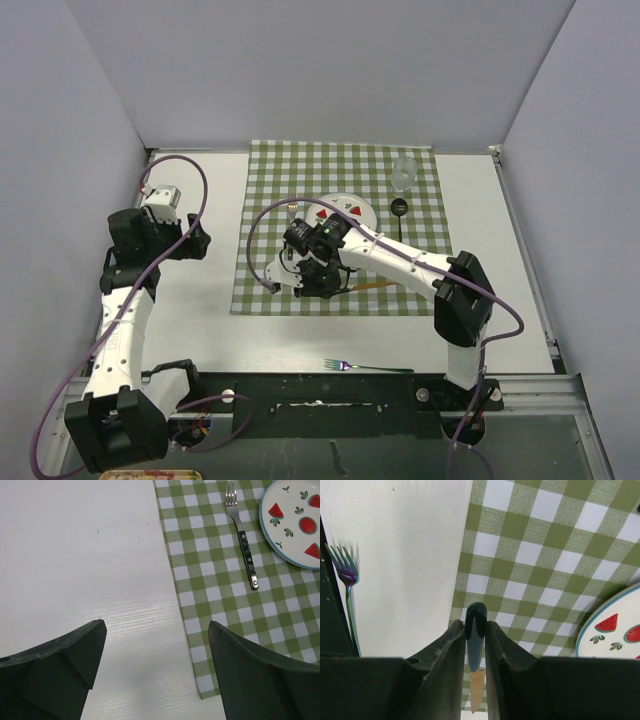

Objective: Set the dinner table for one person
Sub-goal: Place the knife on the napkin.

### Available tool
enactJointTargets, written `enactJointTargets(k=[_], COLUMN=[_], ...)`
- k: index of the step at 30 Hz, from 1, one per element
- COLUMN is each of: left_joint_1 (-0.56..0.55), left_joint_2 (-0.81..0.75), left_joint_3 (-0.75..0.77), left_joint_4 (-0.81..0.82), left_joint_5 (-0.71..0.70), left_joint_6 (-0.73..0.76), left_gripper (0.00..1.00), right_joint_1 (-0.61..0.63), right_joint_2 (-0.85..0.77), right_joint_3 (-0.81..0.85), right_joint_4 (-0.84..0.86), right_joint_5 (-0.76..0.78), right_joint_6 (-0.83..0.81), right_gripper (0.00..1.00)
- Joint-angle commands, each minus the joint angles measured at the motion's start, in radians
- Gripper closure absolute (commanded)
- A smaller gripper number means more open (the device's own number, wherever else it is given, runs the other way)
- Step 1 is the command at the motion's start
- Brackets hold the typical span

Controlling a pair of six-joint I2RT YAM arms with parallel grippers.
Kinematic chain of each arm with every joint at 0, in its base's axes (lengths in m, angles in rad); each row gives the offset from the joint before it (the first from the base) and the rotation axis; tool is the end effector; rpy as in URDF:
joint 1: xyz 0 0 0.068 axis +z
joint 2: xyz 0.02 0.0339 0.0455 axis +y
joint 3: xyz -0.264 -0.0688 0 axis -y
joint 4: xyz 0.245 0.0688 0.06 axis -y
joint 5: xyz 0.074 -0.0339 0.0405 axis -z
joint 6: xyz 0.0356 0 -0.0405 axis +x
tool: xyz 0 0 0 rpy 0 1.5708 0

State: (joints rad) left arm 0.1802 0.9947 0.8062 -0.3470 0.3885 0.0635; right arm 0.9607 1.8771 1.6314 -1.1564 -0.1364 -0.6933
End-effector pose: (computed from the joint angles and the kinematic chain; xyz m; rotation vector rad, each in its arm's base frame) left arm 0.2189 0.0262 0.2933 0.1102 2.0699 -0.2597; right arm 0.2081 0.3062 0.2561 -2.2073 2.0075 0.2356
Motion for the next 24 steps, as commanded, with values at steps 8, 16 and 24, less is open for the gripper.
enactJointTargets(k=[8, 16, 24], left_joint_1=[0.007, -0.005, -0.111], left_joint_2=[-0.005, 0.042, 0.129], left_joint_3=[0.001, 0.015, 0.083], left_joint_4=[0.062, 0.064, -0.023], left_joint_5=[0.026, 0.136, 0.370], left_joint_6=[0.006, 0.005, 0.014], left_gripper=[0.18, 0.19, 0.23], right_joint_1=[0.004, 0.023, 0.081], right_joint_2=[-0.199, -0.257, -0.191], right_joint_3=[-0.153, -0.170, -0.054], right_joint_4=[-0.019, -0.128, -0.256], right_joint_5=[-0.101, -0.235, -0.345], right_joint_6=[-0.284, -0.461, -0.484], right_gripper=[1.00, 1.00, 1.00])
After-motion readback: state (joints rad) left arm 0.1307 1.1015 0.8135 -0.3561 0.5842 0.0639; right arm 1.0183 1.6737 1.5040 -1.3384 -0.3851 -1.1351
